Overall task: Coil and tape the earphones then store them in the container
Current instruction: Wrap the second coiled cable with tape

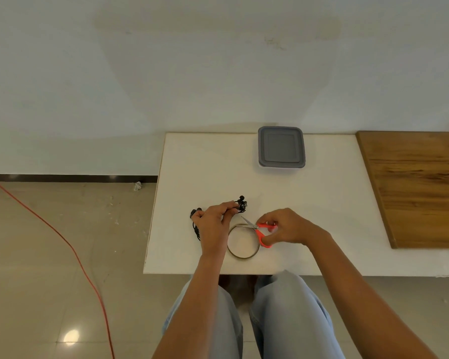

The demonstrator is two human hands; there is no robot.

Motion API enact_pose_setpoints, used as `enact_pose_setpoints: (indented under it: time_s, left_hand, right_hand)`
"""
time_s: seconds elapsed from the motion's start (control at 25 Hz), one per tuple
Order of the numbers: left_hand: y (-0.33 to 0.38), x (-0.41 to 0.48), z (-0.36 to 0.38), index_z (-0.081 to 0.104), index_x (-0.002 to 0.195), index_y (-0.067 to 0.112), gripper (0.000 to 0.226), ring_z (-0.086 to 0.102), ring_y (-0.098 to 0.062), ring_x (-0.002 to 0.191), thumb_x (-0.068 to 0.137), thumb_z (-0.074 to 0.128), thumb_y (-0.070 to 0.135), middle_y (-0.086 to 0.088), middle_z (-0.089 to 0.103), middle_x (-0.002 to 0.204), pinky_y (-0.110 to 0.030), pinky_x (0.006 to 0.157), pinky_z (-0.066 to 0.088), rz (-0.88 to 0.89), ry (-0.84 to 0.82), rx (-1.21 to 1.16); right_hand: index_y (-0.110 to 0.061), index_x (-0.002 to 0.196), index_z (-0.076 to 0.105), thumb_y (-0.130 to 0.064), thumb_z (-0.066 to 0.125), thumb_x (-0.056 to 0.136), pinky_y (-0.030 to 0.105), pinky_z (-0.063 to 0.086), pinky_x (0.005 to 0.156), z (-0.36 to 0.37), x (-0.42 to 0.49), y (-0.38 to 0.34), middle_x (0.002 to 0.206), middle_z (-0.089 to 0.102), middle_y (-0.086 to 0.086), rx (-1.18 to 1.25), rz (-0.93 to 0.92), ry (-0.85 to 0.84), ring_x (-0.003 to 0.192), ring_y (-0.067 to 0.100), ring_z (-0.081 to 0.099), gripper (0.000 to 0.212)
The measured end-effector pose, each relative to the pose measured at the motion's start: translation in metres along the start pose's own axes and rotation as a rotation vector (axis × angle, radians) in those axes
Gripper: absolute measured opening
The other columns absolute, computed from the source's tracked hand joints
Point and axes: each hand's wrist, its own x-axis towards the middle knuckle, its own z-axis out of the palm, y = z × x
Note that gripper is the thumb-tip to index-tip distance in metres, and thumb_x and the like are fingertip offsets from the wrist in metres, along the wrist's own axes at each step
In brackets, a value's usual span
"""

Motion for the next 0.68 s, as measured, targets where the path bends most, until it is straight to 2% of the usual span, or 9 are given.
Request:
enact_pose_setpoints:
  time_s: [0.2, 0.28, 0.52, 0.68]
  left_hand:
    - [0.001, 0.000, -0.001, 0.075, 0.097, 0.028, 0.014, 0.052, 0.014, 0.093, 0.087, 0.067, 0.022, 0.016, 0.073, 0.098, -0.013, 0.091, 0.016, 0.039, -0.006, -0.005]
    - [0.002, 0.000, -0.001, 0.075, 0.096, 0.026, 0.014, 0.051, 0.016, 0.092, 0.087, 0.067, 0.022, 0.014, 0.073, 0.097, -0.015, 0.092, 0.017, 0.049, -0.013, 0.007]
    - [0.005, -0.001, -0.001, 0.075, 0.098, 0.029, 0.015, 0.054, 0.000, 0.094, 0.088, 0.065, 0.027, 0.015, 0.073, 0.096, -0.012, 0.090, 0.016, 0.049, -0.003, 0.082]
    - [0.010, -0.002, -0.004, 0.075, 0.099, 0.025, 0.015, 0.035, 0.027, 0.098, 0.089, 0.065, 0.023, 0.011, 0.074, 0.095, -0.034, 0.090, 0.030, 0.038, 0.036, 0.058]
  right_hand:
    - [-0.022, 0.121, 0.065, -0.027, 0.076, 0.072, 0.016, 0.043, 0.070, -0.005, 0.018, -0.017, 0.109, 0.065, -0.006, -0.063, -0.046, -0.046, 0.092, 0.007, 0.056, 0.050]
    - [-0.022, 0.121, 0.066, -0.024, 0.074, 0.073, 0.017, 0.043, 0.070, -0.007, 0.022, -0.019, 0.110, 0.066, -0.003, -0.068, -0.055, -0.040, 0.092, 0.008, 0.056, 0.049]
    - [-0.015, 0.119, 0.067, -0.010, 0.068, 0.078, 0.020, 0.044, 0.074, -0.012, 0.025, -0.016, 0.114, 0.067, 0.004, -0.120, -0.085, -0.025, 0.096, 0.014, 0.058, 0.042]
    - [-0.015, 0.115, 0.069, -0.007, 0.066, 0.080, 0.017, 0.044, 0.071, -0.012, 0.023, -0.012, 0.110, 0.069, 0.005, -0.120, -0.081, 0.004, 0.089, 0.010, 0.056, 0.037]
